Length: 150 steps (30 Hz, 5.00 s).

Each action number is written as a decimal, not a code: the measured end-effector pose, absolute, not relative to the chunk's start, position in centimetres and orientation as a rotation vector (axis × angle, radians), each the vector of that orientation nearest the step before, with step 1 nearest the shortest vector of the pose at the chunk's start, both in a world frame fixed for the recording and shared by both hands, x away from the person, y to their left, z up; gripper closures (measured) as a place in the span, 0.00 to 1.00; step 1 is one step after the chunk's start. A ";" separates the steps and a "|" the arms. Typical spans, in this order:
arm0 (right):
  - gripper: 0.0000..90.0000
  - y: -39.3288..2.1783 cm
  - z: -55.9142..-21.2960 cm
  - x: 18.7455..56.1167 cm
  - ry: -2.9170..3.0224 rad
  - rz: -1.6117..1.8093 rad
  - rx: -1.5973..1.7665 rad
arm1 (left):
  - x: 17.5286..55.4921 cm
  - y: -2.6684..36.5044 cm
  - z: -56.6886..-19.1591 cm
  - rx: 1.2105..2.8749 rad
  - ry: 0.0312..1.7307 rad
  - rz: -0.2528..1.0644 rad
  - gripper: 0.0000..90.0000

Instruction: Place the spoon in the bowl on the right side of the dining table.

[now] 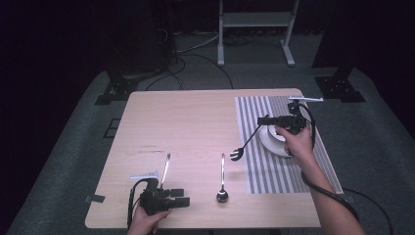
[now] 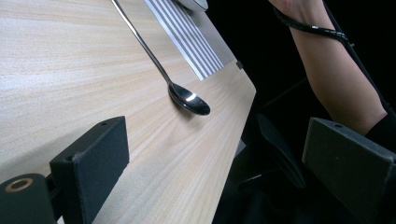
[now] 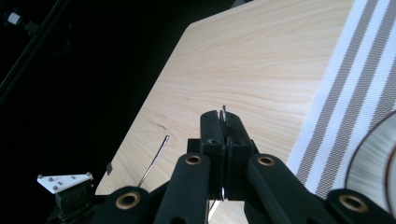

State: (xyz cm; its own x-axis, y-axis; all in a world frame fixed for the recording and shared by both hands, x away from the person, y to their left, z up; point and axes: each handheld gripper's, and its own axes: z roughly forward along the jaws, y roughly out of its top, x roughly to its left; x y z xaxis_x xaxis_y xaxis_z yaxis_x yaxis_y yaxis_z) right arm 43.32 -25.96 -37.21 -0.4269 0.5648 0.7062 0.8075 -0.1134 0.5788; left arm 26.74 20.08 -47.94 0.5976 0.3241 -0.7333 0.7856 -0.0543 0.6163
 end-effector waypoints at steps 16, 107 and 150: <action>0.99 -29.1 -36.6 43.4 -1.881 -1.600 -1.626 | 26.7 19.9 -48.0 1.641 0.939 -0.491 0.06; 0.99 -40.3 -37.2 42.9 -1.611 -1.728 -2.133 | 26.7 19.8 -48.3 1.652 0.941 -0.492 0.07; 0.89 -41.1 -42.0 44.1 -1.509 -1.703 -2.181 | 27.0 20.0 -48.6 1.632 0.959 -0.498 0.06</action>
